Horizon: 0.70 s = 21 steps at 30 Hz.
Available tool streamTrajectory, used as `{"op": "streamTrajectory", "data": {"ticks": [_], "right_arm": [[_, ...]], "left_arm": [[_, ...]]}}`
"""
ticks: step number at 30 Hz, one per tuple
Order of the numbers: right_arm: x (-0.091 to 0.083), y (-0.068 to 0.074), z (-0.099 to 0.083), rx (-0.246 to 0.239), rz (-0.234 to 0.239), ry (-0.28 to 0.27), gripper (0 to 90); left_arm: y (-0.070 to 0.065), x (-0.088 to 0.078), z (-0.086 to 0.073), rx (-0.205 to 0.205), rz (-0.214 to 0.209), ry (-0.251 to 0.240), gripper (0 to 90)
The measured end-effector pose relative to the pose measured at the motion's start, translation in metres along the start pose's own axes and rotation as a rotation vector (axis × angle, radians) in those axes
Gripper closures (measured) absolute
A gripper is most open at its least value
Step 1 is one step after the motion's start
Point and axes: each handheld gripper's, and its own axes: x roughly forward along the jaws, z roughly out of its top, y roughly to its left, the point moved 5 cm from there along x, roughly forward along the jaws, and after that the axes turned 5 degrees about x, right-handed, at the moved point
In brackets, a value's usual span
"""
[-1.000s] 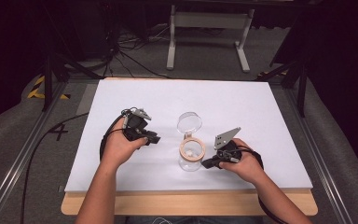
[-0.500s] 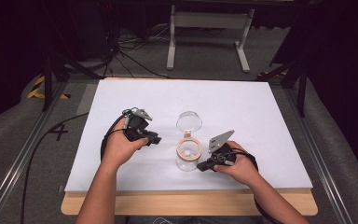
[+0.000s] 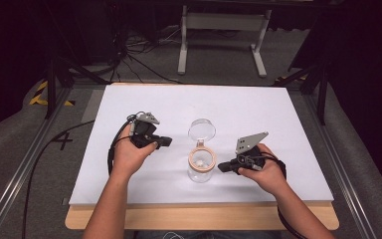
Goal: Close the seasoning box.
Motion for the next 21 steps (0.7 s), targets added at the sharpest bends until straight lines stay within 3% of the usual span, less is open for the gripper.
{"op": "streamTrajectory", "data": {"ticks": [4, 6, 10, 12, 13, 21], "right_arm": [[-0.006, 0.003, 0.005, 0.006, -0.002, -0.043, 89.9], [-0.009, 0.006, 0.010, 0.013, -0.003, -0.077, 89.9], [-0.012, 0.010, 0.019, 0.038, 0.011, -0.141, 90.0], [-0.012, 0.011, 0.024, 0.050, 0.014, -0.169, 90.0], [-0.012, 0.011, 0.027, 0.057, 0.018, -0.187, 90.0], [-0.005, 0.017, 0.034, 0.054, 0.010, -0.209, 89.9]], "left_arm": [[-0.002, 0.004, 0.005, -0.010, 0.005, -0.050, 89.7], [-0.003, 0.008, 0.008, 0.005, 0.009, -0.070, 89.7], [-0.007, 0.014, 0.011, 0.018, 0.037, -0.044, 89.5], [-0.010, 0.018, 0.014, 0.012, 0.029, -0.061, 89.5], [-0.010, 0.018, 0.016, 0.028, 0.032, -0.071, 89.4], [-0.011, 0.019, 0.032, 0.035, 0.022, -0.149, 89.0]]}}
